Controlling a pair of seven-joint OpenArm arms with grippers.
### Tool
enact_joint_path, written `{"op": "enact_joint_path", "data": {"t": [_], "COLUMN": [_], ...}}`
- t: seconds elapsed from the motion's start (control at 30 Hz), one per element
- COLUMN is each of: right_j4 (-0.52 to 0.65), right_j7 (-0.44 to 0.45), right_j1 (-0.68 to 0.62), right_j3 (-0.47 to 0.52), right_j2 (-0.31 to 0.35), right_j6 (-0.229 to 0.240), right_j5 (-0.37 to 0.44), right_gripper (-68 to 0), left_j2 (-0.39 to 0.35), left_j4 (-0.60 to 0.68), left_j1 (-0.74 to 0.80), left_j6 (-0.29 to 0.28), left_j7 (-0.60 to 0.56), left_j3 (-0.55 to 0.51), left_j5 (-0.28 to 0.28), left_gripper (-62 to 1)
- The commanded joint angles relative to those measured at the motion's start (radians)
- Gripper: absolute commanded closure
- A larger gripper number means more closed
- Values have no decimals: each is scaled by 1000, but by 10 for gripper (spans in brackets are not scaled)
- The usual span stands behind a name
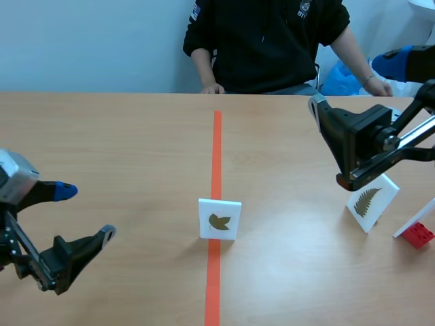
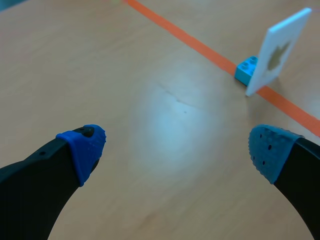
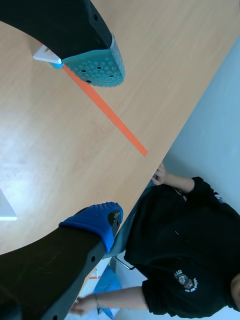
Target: Sort the leaf by its shape. The table is split by an orange tape line. A compound leaf with several leaflets goes to the left side, a simple leaf with one blade goes to the right side. Return to the home posture when a red brick is placed on the table.
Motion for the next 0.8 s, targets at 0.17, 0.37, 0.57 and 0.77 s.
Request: {"op": "enact_joint_path", "data": {"t": [0.17,0.37,0.57,0.77], "right_j4": [-1,-1,-1,-1], "right_j7": [14,14,14,14], "right_j1": [10,10,11,11], "right_j3": [11,11,11,11], "right_j2": [13,13,13,13], "right_j6": [-7,-7,-7,-7], "right_j5": [3,3,3,3], "right_gripper": [-475,-475,-475,-475], "left_j2": [6,55,126,203], "left_j4": [-70,-175,-278,-357], "left_j1": [-155,-290,-412,-497], "left_j6": [2,2,2,2], "left_j7": [-18,-18,-18,-19], "left_j3": [201,335,445,555], "left_j5": [-2,-3,-3,-3], "left_gripper": [-613,-613,-613,-613]}}
